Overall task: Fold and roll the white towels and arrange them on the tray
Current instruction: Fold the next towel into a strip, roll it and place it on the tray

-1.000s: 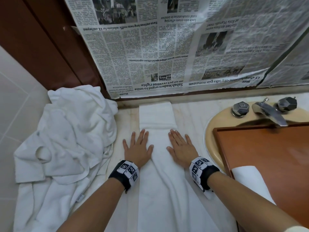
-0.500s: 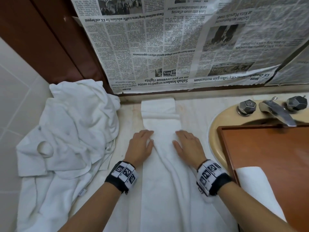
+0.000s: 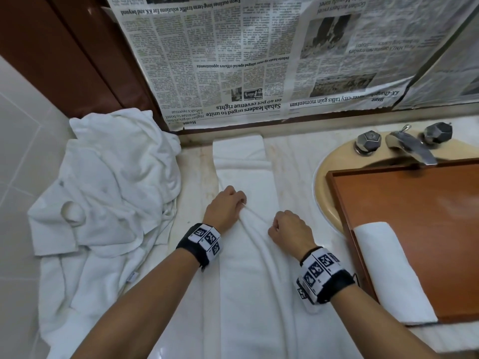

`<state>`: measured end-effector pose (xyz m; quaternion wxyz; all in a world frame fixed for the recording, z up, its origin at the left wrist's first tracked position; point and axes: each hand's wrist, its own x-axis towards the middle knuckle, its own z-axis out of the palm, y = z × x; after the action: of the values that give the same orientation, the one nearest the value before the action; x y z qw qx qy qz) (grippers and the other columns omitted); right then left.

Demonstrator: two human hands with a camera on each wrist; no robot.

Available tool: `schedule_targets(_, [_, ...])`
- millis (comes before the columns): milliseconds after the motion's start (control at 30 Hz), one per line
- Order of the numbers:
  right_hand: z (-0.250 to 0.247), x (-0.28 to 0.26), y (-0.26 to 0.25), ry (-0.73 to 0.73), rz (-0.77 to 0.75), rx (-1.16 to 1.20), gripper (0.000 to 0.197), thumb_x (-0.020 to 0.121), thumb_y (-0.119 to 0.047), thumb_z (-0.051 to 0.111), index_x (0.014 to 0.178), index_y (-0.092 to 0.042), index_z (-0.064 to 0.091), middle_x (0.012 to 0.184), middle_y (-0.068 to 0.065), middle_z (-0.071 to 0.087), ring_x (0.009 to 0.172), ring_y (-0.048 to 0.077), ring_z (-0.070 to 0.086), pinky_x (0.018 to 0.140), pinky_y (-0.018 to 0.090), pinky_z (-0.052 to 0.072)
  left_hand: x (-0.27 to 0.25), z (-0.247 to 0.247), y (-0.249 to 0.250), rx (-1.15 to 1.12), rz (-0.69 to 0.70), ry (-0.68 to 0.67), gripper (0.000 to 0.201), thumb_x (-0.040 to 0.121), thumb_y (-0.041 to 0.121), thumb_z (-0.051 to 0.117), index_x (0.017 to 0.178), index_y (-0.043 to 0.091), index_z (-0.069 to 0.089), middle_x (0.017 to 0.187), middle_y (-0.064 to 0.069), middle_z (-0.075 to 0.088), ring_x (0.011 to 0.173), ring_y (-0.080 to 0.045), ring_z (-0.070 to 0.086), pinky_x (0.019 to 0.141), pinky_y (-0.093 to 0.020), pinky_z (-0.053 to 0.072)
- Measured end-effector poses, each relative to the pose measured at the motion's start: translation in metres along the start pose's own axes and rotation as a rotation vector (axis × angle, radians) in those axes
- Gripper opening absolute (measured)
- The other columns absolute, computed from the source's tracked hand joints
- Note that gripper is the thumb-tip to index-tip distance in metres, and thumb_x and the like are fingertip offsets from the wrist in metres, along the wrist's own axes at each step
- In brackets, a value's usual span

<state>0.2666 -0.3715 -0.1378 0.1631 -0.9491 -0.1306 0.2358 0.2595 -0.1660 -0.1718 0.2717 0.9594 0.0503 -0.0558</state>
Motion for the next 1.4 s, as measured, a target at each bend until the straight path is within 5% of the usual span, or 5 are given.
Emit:
schedule_targets(633, [0.064, -0.053, -0.083, -0.188, -0.161, 0.204, 0.016, 0.094, -0.018, 0.050, 0.099, -0.004, 0.055, 0.095, 0.015, 0.062, 0.087, 0.032, 0.059, 0.076, 0.041, 0.052, -0.058, -0.011, -0.041, -0.257, -0.152, 0.136, 0.025, 0.089, 0.001, 0.060, 0.101, 0.017, 0.074, 0.100, -0.002, 0.070, 0.083, -0.011, 0.060, 0.083, -0.010, 0.041])
schedule_targets(833, [0.052, -0.059, -0.065, -0.156, -0.319, 0.175, 0.025, 0.098, -0.025, 0.049, 0.083, -0.007, 0.059, 0.083, 0.005, 0.061, 0.079, 0.024, 0.060, 0.068, 0.031, 0.047, -0.066, -0.006, -0.043, -0.219, -0.072, 0.168, 0.027, 0.094, 0.007, 0.054, 0.117, 0.010, 0.068, 0.119, -0.009, 0.063, 0.104, -0.025, 0.061, 0.098, -0.031, 0.045])
schedule_targets(967, [0.033, -0.024, -0.033, 0.188, -0.363, 0.094, 0.045, 0.100, -0.035, 0.034, 0.123, -0.007, 0.061, 0.123, 0.010, 0.061, 0.113, 0.027, 0.056, 0.092, 0.039, 0.049, -0.064, -0.002, -0.036, -0.057, -0.138, 0.158, 0.046, 0.101, 0.035, 0.046, 0.144, 0.020, 0.048, 0.154, -0.003, 0.038, 0.138, -0.029, 0.035, 0.110, -0.050, 0.035])
schedule_targets(1233, [0.043, 0.030, -0.001, -0.003, -0.350, -0.324, 0.086, 0.081, -0.064, -0.028, 0.156, -0.026, -0.009, 0.161, -0.012, -0.017, 0.151, 0.014, -0.014, 0.123, 0.045, -0.001, -0.050, 0.031, -0.008, 0.258, -0.189, -0.079, 0.056, 0.104, 0.050, 0.008, 0.157, 0.040, -0.007, 0.163, 0.019, -0.017, 0.153, -0.018, -0.012, 0.121, -0.057, -0.003])
schedule_targets(1400, [0.034, 0.031, 0.031, 0.030, -0.234, -0.329, 0.067, 0.094, -0.056, -0.011, 0.156, -0.030, -0.012, 0.159, -0.017, -0.021, 0.150, 0.014, -0.015, 0.122, 0.043, -0.004, -0.062, 0.026, -0.027, 0.252, -0.239, -0.049, 0.059, 0.099, 0.058, -0.003, 0.156, 0.044, -0.010, 0.162, 0.023, -0.018, 0.153, -0.017, -0.014, 0.119, -0.058, -0.008])
